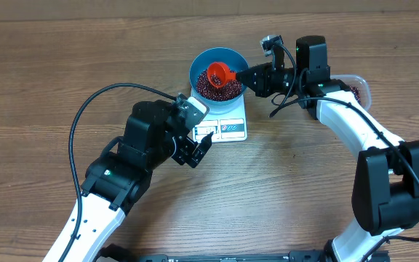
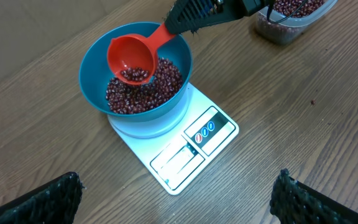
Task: Scoop item into bowl and weigh 150g on scale
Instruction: 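Tilt the scoop over the blue bowl and pour out the beans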
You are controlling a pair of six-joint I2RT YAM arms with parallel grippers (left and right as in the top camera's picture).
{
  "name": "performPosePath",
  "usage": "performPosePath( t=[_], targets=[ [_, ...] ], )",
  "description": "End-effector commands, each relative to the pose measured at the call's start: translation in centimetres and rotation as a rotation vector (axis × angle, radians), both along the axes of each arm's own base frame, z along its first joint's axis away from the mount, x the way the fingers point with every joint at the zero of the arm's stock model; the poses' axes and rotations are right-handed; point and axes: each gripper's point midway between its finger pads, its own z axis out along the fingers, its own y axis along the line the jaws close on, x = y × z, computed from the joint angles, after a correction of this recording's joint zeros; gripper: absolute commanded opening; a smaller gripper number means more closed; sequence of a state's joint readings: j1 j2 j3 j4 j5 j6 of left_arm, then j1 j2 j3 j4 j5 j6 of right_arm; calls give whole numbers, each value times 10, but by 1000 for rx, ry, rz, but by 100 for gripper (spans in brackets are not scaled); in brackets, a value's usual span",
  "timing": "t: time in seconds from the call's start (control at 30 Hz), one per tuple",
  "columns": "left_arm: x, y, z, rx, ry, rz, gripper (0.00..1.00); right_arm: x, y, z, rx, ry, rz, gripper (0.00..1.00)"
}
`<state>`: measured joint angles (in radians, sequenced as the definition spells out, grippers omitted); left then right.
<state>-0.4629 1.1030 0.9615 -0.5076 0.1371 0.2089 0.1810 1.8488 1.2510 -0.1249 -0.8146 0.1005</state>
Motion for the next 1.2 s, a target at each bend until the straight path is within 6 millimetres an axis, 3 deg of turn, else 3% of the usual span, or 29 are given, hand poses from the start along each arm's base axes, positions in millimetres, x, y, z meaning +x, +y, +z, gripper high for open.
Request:
performPosePath(
  t=[0.0, 0.33, 0.73, 0.87, 1.03, 1.17],
  targets=[
    [1, 3, 1, -7, 1, 19, 100, 0, 0, 30, 20, -66, 4, 4],
    [1, 3, 1, -7, 1, 19, 100, 0, -6, 43, -9, -97, -34, 4],
    [1, 3, 1, -7, 1, 19, 100, -11, -5, 32, -75, -112, 19, 3],
    [1, 3, 1, -7, 1, 19, 100, -1, -12, 29, -142, -175, -17, 4],
    [1, 3, 1, -7, 1, 19, 100, -12, -1, 28, -136, -188, 53, 4],
    [1, 3, 1, -7, 1, 19, 100, -2, -7, 27, -209, -269, 34, 3]
  ],
)
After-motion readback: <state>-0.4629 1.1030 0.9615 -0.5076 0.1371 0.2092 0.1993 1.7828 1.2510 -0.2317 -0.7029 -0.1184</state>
